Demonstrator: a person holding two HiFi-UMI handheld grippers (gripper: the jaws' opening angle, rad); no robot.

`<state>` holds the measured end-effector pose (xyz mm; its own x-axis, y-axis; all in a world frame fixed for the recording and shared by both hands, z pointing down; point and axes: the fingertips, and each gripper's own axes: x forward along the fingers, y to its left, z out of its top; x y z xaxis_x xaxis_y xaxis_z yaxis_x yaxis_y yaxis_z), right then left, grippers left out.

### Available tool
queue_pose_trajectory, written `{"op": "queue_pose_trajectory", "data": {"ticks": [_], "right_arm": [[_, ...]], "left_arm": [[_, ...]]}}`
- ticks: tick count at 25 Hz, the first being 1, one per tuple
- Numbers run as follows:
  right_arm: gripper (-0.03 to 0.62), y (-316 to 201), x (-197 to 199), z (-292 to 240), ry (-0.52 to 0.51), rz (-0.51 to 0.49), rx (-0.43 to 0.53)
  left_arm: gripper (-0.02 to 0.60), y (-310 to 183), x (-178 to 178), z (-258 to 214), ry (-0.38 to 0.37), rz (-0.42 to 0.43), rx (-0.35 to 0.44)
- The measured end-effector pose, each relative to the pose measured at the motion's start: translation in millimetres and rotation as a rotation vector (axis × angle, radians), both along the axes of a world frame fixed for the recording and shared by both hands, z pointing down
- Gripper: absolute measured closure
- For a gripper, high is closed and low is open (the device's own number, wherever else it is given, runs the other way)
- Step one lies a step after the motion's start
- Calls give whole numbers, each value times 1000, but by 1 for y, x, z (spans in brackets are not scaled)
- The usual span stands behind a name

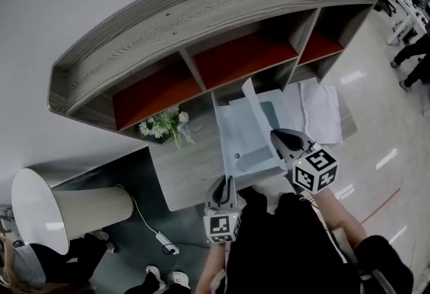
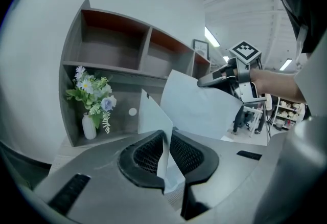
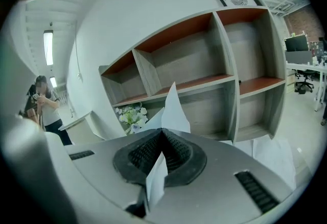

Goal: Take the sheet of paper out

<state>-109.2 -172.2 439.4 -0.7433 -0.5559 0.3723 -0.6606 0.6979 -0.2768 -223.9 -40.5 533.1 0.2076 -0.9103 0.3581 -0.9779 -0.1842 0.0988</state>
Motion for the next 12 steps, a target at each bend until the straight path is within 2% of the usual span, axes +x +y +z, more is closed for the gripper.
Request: {"op": "queue_pose_trajectory", "data": {"ticks": [7, 12], "right_arm": [[581, 19, 37, -17, -32, -40, 46], [582, 36, 68, -28, -48, -76, 82]], "left_arm": [[522, 5, 27, -12, -33, -29, 18], [522, 15, 50, -25, -14, -86, 38]]}}
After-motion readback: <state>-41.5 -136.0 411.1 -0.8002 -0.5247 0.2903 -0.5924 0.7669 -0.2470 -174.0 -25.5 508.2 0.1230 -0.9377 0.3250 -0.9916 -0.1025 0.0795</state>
